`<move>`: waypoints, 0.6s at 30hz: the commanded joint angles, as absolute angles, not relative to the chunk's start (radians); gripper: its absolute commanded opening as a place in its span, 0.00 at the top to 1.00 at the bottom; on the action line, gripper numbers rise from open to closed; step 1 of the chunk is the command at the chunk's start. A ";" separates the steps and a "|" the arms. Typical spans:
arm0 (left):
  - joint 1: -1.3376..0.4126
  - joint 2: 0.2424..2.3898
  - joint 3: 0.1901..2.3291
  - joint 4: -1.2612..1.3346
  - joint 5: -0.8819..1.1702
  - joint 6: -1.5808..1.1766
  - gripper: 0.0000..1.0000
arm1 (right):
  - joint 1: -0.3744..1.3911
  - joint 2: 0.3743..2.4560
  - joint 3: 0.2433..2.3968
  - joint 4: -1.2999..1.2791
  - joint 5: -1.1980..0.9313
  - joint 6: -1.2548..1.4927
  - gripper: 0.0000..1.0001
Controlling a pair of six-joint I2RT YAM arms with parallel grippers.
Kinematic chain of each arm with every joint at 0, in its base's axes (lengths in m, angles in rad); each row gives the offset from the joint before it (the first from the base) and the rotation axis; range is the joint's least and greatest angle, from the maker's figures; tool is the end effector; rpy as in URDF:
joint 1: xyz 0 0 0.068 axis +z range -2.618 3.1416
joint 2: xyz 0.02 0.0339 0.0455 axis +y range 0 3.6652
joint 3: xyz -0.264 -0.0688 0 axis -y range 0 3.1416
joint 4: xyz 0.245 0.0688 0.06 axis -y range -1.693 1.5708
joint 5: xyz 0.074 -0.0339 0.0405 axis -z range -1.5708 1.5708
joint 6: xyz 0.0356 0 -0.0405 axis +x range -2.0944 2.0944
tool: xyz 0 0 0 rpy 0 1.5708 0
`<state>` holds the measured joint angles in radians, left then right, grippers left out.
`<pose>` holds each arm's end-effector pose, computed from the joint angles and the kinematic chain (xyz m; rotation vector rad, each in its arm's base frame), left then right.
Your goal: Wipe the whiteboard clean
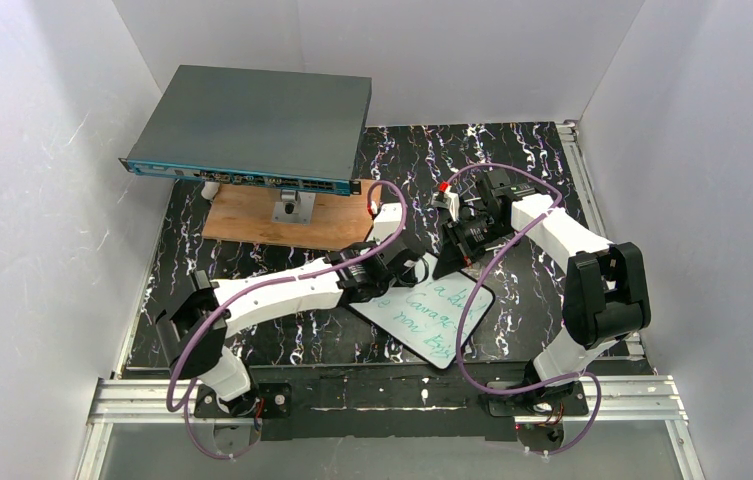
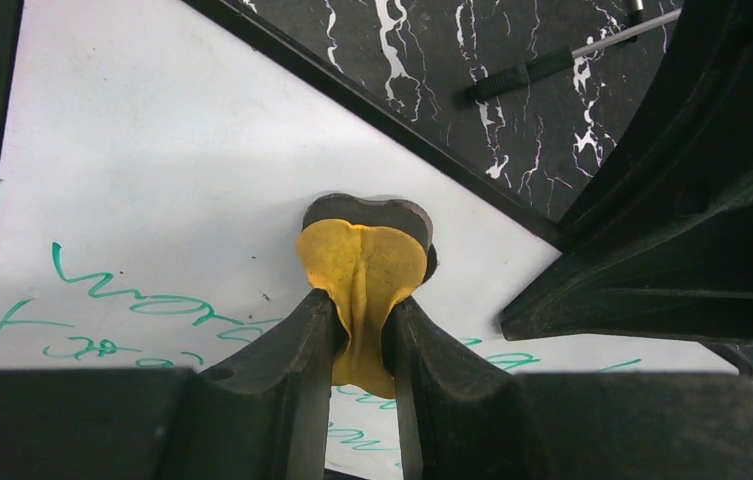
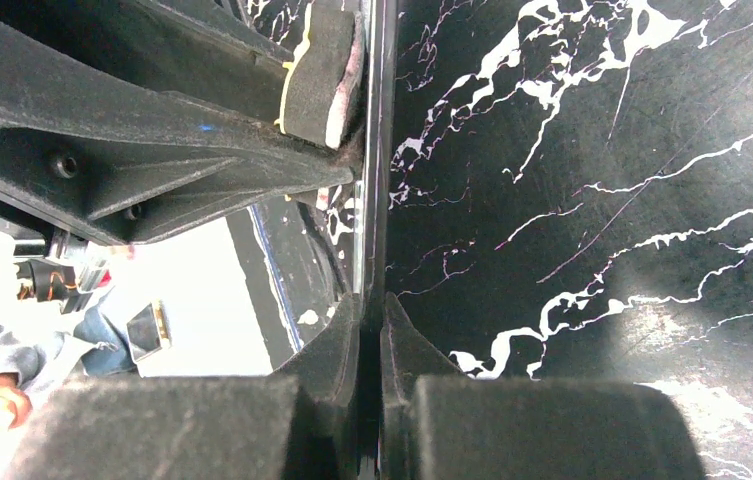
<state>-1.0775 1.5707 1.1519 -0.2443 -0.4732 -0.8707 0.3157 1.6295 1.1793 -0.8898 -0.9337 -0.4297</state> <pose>0.1807 -0.3019 0.2676 -0.0303 2.2112 -0.5887 0.2801 0.1216 0.2318 -1.0799 2.3481 1.2812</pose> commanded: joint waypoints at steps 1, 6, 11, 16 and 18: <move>-1.120 1.515 1.136 -0.188 -0.448 -0.863 1.00 | 0.333 1.611 1.181 -0.869 -1.003 -0.505 0.99; -1.185 1.533 1.136 -0.166 -0.422 -0.925 1.00 | 0.333 1.615 1.183 -0.871 -1.008 -0.503 0.99; -1.215 1.572 1.153 -0.196 -0.431 -0.997 1.00 | 0.333 1.613 1.182 -0.871 -1.006 -0.503 0.99; -1.233 1.595 1.160 -0.222 -0.452 -1.023 1.00 | 0.333 1.611 1.183 -0.871 -1.006 -0.502 0.99; -1.233 1.601 1.158 -0.234 -0.474 -1.012 1.00 | 0.333 1.610 1.181 -0.871 -1.005 -0.503 0.99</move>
<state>-1.2270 1.5959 1.1435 -0.1909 -0.4271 -0.9928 0.3298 1.6295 1.1793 -0.8944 -0.9535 -0.4591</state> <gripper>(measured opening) 0.226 0.085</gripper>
